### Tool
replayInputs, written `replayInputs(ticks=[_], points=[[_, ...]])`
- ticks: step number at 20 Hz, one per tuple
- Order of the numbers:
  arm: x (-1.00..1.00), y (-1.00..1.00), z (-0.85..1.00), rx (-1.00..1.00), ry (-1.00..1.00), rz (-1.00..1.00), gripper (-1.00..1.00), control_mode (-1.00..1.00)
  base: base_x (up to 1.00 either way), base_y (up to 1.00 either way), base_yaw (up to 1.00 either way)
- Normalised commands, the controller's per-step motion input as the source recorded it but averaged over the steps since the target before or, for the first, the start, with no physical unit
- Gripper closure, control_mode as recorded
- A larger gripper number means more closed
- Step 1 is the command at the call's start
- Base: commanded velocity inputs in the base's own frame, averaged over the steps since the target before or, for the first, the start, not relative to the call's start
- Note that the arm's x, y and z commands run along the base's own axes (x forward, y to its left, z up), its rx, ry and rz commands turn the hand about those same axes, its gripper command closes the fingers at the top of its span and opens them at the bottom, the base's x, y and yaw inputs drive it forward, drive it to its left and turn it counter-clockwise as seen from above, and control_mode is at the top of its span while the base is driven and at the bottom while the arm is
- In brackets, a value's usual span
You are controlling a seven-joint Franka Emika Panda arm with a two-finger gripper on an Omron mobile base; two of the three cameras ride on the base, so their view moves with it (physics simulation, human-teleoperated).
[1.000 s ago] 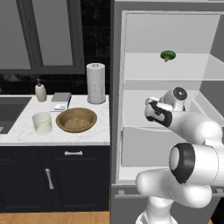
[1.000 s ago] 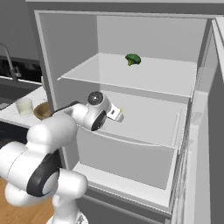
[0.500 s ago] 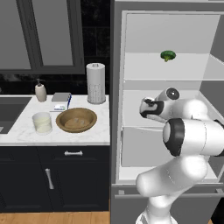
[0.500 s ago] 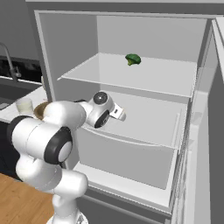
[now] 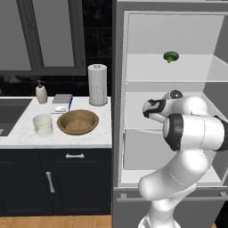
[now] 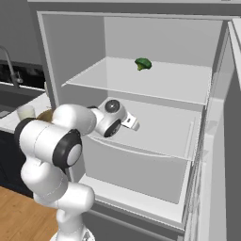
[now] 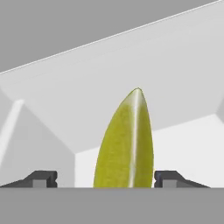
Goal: Grab a lemon wedge from the fridge and one ice cube from the ice bowl, and put them in the glass of lemonade.
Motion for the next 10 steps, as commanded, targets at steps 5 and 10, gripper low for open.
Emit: replayInputs(ticks=[5, 10], points=[[0.0, 0.0, -0.4, 0.0, 0.11, -0.04, 1.0, -1.0, 0.0, 0.0, 0.0], [0.0, 0.0, -0.12, 0.0, 0.02, -0.01, 1.0, -1.0, 0.0, 0.0, 0.0]])
